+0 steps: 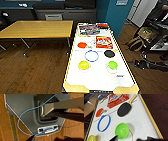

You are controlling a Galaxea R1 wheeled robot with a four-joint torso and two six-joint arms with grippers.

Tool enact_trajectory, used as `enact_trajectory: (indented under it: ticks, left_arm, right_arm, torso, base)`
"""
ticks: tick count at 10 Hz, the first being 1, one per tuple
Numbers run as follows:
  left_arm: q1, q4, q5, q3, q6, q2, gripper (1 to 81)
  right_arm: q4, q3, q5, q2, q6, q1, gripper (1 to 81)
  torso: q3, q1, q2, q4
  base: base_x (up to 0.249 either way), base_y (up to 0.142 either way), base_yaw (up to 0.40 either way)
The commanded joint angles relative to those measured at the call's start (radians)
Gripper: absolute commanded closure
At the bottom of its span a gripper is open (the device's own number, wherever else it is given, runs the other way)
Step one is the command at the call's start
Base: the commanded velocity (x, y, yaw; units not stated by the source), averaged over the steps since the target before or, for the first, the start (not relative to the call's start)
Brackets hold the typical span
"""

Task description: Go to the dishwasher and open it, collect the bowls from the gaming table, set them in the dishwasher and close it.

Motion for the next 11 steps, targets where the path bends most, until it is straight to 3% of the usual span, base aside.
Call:
enact_trajectory:
  ticks: [1, 3, 5, 11]
  left_arm:
    - [-0.003, -0.009, 0.075, 0.005, 0.002, 0.003, 1.0]
    - [-0.006, -0.009, 0.076, 0.005, 0.002, 0.005, 1.0]
    - [-0.007, -0.009, 0.076, 0.005, 0.002, 0.005, 1.0]
    - [-0.012, -0.009, 0.076, 0.005, 0.002, 0.005, 1.0]
  right_arm:
    - [0.016, -0.047, -0.012, -0.015, 0.011, 0.142, 1.0]
    - [0.016, -0.087, -0.012, 0.001, 0.037, 0.157, 1.0]
    - [0.012, -0.122, -0.012, 0.011, 0.102, 0.174, 1.0]
    - [0.009, -0.197, -0.009, 0.143, 0.109, 0.163, 1.0]
  torso:
    - [0.001, 0.000, 0.000, 0.000]
    - [-0.004, 0.000, 0.001, 0.000]
    - [-0.004, 0.000, 0.001, 0.000]
    - [-0.004, 0.001, 0.001, 0.000]
  base:
    - [0.000, 0.000, 0.000]
    - [0.000, 0.000, 0.000]
    - [0.000, 0.000, 0.000]
    - [0.000, 0.000, 0.000]
